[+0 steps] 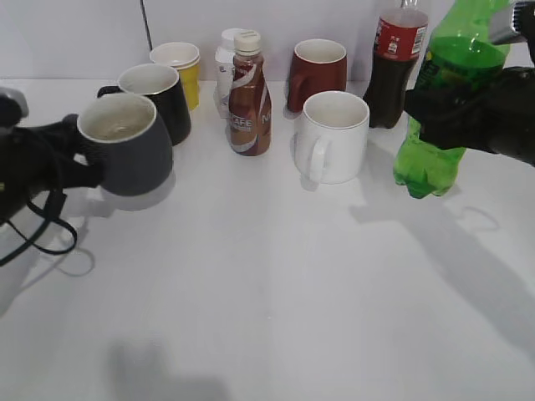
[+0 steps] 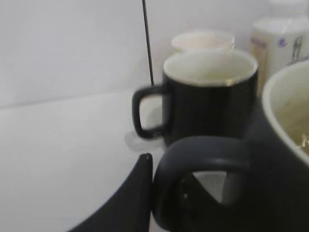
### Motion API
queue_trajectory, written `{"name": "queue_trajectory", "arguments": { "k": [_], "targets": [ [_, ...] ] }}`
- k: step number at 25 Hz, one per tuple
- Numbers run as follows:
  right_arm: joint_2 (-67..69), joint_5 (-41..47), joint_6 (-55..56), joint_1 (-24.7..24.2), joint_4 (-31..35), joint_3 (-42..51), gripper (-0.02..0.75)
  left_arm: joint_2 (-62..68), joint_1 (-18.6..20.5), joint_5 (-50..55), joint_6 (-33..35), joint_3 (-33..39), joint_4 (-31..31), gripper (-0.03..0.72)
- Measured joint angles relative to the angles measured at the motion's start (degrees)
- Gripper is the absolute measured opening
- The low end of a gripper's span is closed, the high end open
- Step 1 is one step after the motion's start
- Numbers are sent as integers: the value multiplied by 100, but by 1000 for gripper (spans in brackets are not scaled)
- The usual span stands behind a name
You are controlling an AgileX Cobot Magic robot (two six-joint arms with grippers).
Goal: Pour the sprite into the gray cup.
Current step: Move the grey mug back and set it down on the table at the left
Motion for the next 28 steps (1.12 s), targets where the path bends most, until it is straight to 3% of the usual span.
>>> {"name": "queue_trajectory", "arguments": {
  "k": [10,18,24,28],
  "targets": [
    [-4,-74,39,0,0,0,407,993,0,-771,-76,-5,2,59],
    [-6,-76,39,0,0,0,407,861,0,-915,-90,308,19,202],
    [-6,-116,-157,0,5,4,407,441,0,-870,-90,663,19,231],
    [65,-387,-909,0,684,4,407,105,0,-702,-90,947,21,236]
  ]
}}
